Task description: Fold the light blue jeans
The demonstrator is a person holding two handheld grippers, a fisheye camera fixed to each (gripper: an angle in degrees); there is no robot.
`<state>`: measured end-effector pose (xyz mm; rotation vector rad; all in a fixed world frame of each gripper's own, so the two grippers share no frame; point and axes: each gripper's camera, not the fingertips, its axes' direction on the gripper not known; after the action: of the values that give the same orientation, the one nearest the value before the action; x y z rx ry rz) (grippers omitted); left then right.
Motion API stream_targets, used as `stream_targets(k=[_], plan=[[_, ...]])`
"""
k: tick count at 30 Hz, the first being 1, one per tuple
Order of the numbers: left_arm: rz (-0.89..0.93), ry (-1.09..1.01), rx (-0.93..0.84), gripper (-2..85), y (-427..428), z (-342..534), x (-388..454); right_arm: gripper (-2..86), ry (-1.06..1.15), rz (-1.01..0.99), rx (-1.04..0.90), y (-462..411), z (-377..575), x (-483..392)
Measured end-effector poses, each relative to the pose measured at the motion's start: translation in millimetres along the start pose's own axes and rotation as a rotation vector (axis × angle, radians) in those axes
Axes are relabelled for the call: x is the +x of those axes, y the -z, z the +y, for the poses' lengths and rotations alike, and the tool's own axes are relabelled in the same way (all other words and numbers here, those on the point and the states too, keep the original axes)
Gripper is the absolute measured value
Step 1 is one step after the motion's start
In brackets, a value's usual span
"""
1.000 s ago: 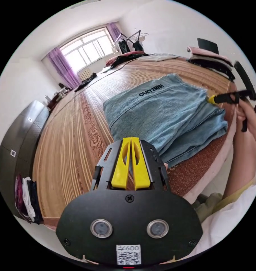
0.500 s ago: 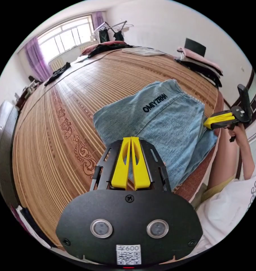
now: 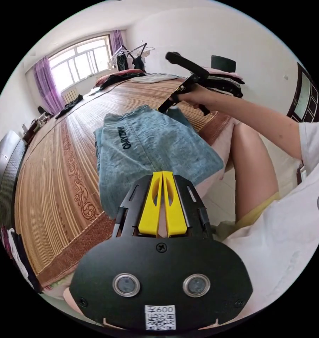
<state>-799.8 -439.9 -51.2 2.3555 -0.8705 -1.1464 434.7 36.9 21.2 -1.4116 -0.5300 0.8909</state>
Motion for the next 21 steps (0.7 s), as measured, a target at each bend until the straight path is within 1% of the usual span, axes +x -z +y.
stream_targets(k=[1, 2, 3, 5, 6, 7, 8, 9, 10, 11, 12, 13, 14, 16, 18, 19, 20, 21], plan=[[-0.015, 0.009, 0.028, 0.6, 12.8, 3.8, -11.0, -0.8, -0.042, 0.029, 0.026, 19.3, -1.7, -4.1], [-0.012, 0.04, 0.081, 0.7, 31.0, 10.8, -31.7, -0.9, -0.081, 0.029, 0.12, 51.0, 5.7, -11.2], [-0.007, 0.067, 0.113, 0.8, 40.9, 15.8, -45.3, -0.9, -0.093, 0.011, 0.173, 67.9, 11.1, -16.0], [0.036, 0.191, 0.197, 1.0, 69.5, 35.4, -110.3, -0.9, -0.09, -0.161, 0.318, 118.1, 23.8, -41.7], [0.056, 0.208, 0.202, 1.0, 72.2, 38.1, -126.4, -0.9, -0.068, -0.222, 0.331, 124.0, 22.3, -51.5], [0.102, 0.232, 0.204, 0.8, 72.0, 40.9, -156.4, -0.9, -0.022, -0.352, 0.312, 125.9, 11.2, -72.9], [0.14, 0.268, 0.204, 0.6, 66.7, 42.1, -182.6, -0.9, 0.039, -0.496, 0.25, 117.1, -7.5, -98.1], [0.161, 0.285, 0.206, 0.5, 62.9, 42.1, -194.1, -0.9, 0.082, -0.579, 0.213, 110.3, -18.1, -112.2], [0.209, 0.292, 0.22, 0.4, 54.7, 40.8, -212.1, -0.9, 0.152, -0.721, 0.133, 94.0, -38.9, -138.3], [0.246, 0.272, 0.219, 0.3, 44.3, 36.1, -224.7, -0.9, 0.18, -0.811, 0.04, 73.9, -58.2, -161.2], [0.259, 0.261, 0.19, 0.3, 36.5, 31.9, -230.2, -0.9, 0.19, -0.842, 0.008, 65.5, -66.2, -170.4], [0.24, 0.271, 0.058, 0.3, 16.6, 24.0, -243.0, -0.9, 0.19, -0.868, -0.028, 52.0, -78.6, -183.8], [0.228, 0.297, -0.01, 0.2, 3.8, 24.6, -256.0, -0.8, 0.191, -0.854, -0.073, 40.8, -90.3, -194.8], [0.262, 0.342, 0.038, 0.2, 4.3, 37.9, -275.4, -0.8, 0.218, -0.772, -0.146, 30.6, -107.5, -208.7], [0.262, 0.341, 0.057, 0.1, 3.8, 47.7, -287.8, -0.8, 0.217, -0.764, -0.157, 33.0, -127.6, -209.9], [0.256, 0.339, 0.074, 0.1, 3.9, 52.8, -294.5, -0.8, 0.151, -0.692, -0.109, 40.1, -140.6, -197.0], [0.251, 0.345, 0.083, 0.1, 3.5, 56.3, -301.5, -0.8, 0.071, -0.672, -0.06, 45.0, -152.8, -177.4], [0.246, 0.343, 0.086, 0.1, 3.5, 57.4, -304.2, -0.8, 0.026, -0.665, -0.05, 45.0, -158.5, -167.0]])
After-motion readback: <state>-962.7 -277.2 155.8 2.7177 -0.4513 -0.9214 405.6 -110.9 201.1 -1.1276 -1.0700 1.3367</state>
